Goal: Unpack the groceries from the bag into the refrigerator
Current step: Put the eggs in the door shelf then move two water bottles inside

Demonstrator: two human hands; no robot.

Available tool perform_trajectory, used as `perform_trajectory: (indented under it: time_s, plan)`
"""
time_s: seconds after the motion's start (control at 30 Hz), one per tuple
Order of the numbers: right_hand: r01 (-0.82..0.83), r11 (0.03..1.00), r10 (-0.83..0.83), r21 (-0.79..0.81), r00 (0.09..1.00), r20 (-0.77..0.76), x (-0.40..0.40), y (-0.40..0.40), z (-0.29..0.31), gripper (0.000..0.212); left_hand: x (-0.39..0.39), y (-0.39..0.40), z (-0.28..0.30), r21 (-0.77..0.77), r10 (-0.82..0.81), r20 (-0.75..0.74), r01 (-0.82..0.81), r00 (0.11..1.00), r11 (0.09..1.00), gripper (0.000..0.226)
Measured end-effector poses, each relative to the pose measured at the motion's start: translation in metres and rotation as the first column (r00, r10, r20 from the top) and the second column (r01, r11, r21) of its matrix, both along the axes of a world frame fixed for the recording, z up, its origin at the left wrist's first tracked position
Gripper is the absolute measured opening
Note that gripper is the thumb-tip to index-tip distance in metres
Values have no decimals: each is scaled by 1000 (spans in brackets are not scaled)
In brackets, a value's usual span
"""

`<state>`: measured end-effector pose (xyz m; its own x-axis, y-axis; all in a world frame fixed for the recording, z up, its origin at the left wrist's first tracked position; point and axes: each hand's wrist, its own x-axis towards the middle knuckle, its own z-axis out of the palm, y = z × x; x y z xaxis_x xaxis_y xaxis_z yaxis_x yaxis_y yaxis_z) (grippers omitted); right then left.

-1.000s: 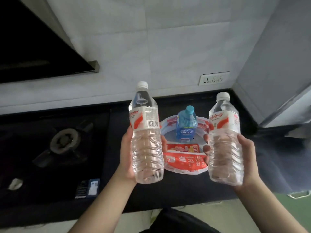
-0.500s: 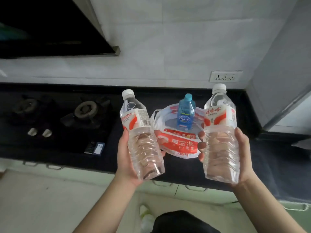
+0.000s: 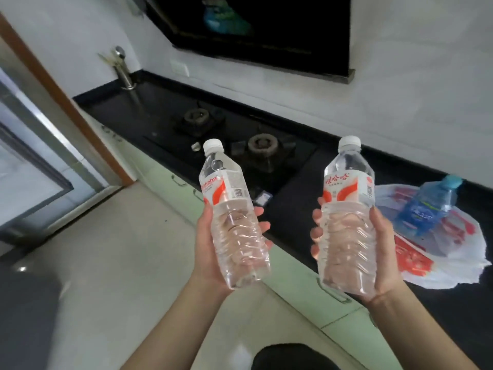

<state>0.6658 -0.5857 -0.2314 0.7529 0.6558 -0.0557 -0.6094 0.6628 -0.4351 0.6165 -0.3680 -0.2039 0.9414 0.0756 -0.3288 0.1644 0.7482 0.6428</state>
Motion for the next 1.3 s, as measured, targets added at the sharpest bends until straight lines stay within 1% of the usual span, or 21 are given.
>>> perform_trajectory:
  time_s: [0.1, 0.17, 0.27, 0.4, 0.47, 0.53, 0.7, 0.8, 0.97, 1.1, 1.23, 1.3]
  plan:
    - [-70, 997, 71, -24, 997, 22, -9, 63, 9, 68, -33, 50, 1, -60, 78, 68, -74, 995, 995, 60]
    - [-122, 990, 125, -69, 992, 35, -21, 105, 15, 72, -58, 86, 1, -96, 117, 115, -107, 986, 990, 57]
    - [-261, 958, 267, -121, 963, 31, -40, 166, 21, 69, -96, 137, 1, -113, 208, 140, -193, 968, 975, 58]
    - [-431, 895, 441, -119, 894, 77, -68, 243, 19, 62, -148, 195, 3, -103, 316, 120, -305, 941, 947, 67]
    - [-503, 857, 512, -117, 857, 66, -83, 278, 18, 62, -175, 219, 3, -94, 362, 104, -353, 926, 931, 68]
    - [-584, 808, 588, -80, 807, 54, -99, 309, 17, 61, -203, 241, 1, -91, 419, 89, -412, 904, 907, 71]
    - [-695, 710, 702, -114, 712, 32, -132, 372, 17, 61, -261, 277, 5, -84, 530, 97, -524, 842, 848, 72]
    - [-758, 642, 764, -115, 645, 17, -147, 407, 22, 61, -287, 293, 6, -89, 609, 95, -602, 788, 793, 73]
    - [-822, 556, 830, -127, 556, 35, -164, 463, 26, 62, -302, 313, 10, -125, 742, 99, -732, 663, 670, 71]
    - [-856, 500, 866, -129, 497, 53, -156, 503, 29, 64, -304, 339, 11, -128, 782, 128, -771, 611, 624, 69]
    - [-897, 434, 901, -84, 432, 40, -131, 542, 26, 65, -294, 373, 12, -107, 819, 152, -815, 553, 570, 66]
    - [-920, 390, 921, -38, 390, 18, -115, 563, 22, 64, -284, 389, 12, -103, 840, 144, -836, 524, 539, 65]
